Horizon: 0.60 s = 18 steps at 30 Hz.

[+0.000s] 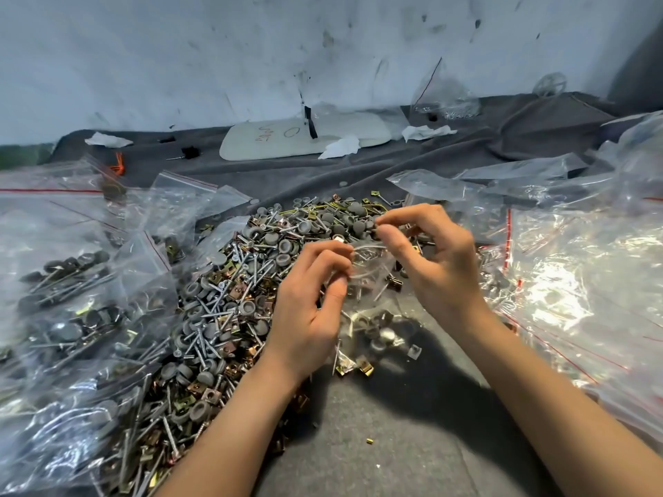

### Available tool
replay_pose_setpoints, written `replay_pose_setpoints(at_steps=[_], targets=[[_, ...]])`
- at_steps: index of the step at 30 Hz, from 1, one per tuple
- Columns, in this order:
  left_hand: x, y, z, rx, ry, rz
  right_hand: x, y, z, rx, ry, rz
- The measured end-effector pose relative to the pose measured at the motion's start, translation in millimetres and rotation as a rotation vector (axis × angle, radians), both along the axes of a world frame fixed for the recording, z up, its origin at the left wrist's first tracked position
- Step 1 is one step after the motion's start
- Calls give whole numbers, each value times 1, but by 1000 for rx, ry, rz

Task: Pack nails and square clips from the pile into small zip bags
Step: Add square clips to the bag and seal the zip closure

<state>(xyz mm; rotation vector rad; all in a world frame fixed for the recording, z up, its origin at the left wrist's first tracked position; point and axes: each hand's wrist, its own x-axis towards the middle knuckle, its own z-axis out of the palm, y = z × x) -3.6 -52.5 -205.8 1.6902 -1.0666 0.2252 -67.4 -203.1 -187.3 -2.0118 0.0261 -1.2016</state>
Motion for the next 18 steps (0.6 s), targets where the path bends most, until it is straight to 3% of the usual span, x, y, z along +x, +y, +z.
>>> replay_pose_setpoints(at_steps=[2, 4, 7, 9, 18], targets=[[0, 0, 0, -46, 34, 31, 0, -3, 0, 109, 21, -37], [0, 0, 1, -90, 71, 61, 2, -13, -1, 72, 163, -99], [0, 1, 3, -143, 88, 101, 3, -27, -8, -170, 714, -14], [1, 2, 4, -152, 81, 124, 4, -29, -14, -333, 946, 20], [1, 2, 4, -141, 87, 140, 4, -28, -16, -419, 981, 29]])
